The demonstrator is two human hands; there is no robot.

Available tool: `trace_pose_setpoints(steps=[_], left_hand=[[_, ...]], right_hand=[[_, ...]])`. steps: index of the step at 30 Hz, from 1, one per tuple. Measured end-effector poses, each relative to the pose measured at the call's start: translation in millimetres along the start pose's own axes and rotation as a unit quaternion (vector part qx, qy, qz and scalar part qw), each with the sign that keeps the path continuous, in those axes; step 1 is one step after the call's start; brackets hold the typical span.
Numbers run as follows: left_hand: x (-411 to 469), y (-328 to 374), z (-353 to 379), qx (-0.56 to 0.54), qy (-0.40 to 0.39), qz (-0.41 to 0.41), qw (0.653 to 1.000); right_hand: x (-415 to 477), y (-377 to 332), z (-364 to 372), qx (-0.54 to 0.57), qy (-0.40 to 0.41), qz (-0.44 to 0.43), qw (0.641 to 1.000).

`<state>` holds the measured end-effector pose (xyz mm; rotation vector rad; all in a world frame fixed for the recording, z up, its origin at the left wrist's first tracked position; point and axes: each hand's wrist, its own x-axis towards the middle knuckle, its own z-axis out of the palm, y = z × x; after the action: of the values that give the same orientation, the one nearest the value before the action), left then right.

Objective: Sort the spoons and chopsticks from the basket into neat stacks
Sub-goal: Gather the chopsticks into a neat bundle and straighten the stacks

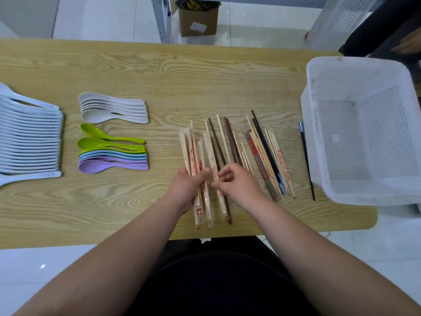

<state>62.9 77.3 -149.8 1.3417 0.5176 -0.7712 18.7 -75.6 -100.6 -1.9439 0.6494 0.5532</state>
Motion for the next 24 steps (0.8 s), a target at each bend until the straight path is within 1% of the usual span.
trace_pose_setpoints(steps=[3,5,6,9,10,11,14,18,22,24], left_hand=[[-2.0,1.0,12.4,-0.021,-0.022,-0.013,0.999],[-1.6,3.7,17.7,-0.008,-0.016,-0.016,1.000],[-0.3,4.4,18.8,0.005,-0.007,-0.015,1.000],[4.6,4.2,18.6,0.023,0.007,-0.018,1.000],[5.6,3.5,18.2,0.022,0.005,-0.020,1.000],[6.5,2.3,18.1,0.020,0.004,-0.022,1.000],[7.8,-1.0,19.3,0.026,0.015,-0.030,0.999],[10.6,-3.5,25.5,0.054,0.045,-0.026,0.997],[12.6,-5.5,32.7,0.085,0.068,-0.012,0.994],[12.3,-7.3,34.9,0.109,0.074,-0.001,0.991]], right_hand=[[-3.1,2.2,4.0,-0.007,-0.033,-0.016,0.999],[-0.3,7.2,-2.0,-0.008,-0.043,-0.031,0.999],[1.8,10.4,-8.4,-0.024,-0.030,-0.036,0.999],[12.9,29.7,-36.5,-0.139,0.077,-0.019,0.987],[15.6,36.3,-45.9,-0.169,0.098,-0.008,0.981],[17.7,42.2,-52.3,-0.196,0.101,0.001,0.975],[24.3,51.6,-56.6,-0.251,0.071,0.006,0.965],[33.8,45.6,-52.7,-0.302,0.071,0.021,0.951],[36.8,37.7,-45.2,-0.309,0.064,0.018,0.949],[37.3,34.8,-42.8,-0.288,0.061,0.024,0.955]])
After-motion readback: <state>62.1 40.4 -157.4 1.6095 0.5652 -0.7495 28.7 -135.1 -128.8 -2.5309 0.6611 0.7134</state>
